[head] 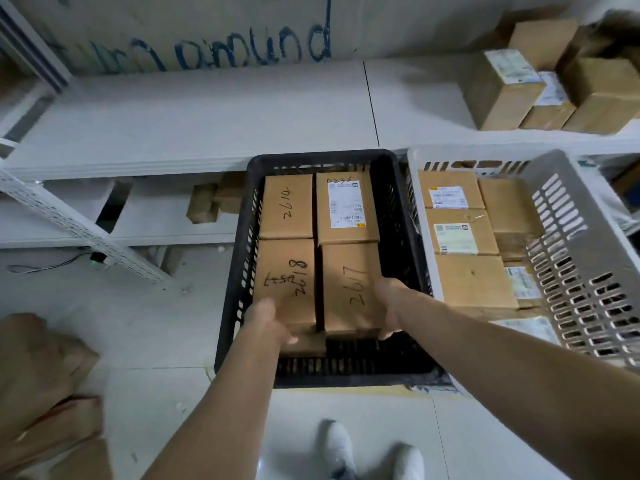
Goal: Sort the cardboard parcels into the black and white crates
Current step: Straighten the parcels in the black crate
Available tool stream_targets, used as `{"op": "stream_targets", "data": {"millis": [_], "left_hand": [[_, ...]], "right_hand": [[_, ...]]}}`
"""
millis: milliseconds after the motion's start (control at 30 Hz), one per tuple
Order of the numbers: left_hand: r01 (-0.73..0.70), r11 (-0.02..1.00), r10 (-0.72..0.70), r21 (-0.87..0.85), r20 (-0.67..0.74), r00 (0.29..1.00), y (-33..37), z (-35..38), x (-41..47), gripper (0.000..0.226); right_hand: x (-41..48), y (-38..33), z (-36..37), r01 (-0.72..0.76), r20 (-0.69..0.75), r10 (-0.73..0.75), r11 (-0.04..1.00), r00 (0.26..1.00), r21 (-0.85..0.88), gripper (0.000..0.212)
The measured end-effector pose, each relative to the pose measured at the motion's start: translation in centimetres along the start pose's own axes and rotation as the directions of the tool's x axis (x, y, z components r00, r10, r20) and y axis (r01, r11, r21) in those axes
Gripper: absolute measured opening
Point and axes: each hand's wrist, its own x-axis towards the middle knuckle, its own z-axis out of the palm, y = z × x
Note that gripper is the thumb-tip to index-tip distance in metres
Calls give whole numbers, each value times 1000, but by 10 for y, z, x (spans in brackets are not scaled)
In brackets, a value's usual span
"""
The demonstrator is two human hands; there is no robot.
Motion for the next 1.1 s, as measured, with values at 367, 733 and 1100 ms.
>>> {"op": "stream_targets", "data": {"millis": [367, 733, 1100], "left_hand": [[-156, 890, 265, 428, -208, 942, 0, -1, 6, 46], [-483, 542, 531, 688, 164, 831, 54, 9, 63, 41], [-483, 471, 566, 738, 167, 807, 43, 2, 72, 38]], "right_hand": [[21, -7, 2, 218, -53, -230, 960, 972, -175, 49], [48, -31, 9, 196, -77, -205, 974, 976, -110, 61], [57, -29, 12, 194, -89, -205, 974, 975, -118, 60]]}}
